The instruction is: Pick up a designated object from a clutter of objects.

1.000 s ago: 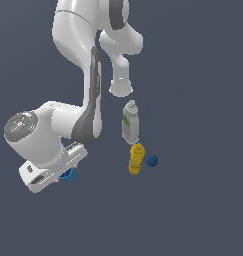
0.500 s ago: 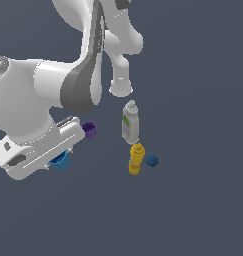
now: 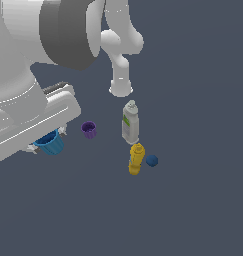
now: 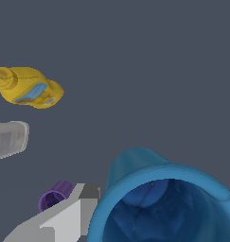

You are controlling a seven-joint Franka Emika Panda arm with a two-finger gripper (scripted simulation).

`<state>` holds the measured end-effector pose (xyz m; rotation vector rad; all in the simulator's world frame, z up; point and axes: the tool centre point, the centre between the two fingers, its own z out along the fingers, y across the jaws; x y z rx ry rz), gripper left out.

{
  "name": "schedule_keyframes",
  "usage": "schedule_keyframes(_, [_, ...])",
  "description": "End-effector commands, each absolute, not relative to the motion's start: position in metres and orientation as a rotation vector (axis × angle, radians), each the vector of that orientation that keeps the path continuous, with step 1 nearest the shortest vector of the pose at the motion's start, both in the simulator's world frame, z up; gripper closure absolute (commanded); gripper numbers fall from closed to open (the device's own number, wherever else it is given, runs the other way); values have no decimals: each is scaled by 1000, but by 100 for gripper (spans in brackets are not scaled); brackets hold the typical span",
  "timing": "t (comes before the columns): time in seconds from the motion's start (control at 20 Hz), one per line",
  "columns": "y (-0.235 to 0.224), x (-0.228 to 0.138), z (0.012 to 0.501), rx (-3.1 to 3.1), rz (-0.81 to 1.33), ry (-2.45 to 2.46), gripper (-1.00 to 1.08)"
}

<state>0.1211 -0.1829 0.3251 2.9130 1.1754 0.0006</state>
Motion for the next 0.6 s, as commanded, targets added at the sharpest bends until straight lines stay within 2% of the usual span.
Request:
schedule_keyframes(0.0, [-181,121,342,2913,0,1175,108])
schedule_keyframes(0.55, [-179,123,368,2913,0,1175,108])
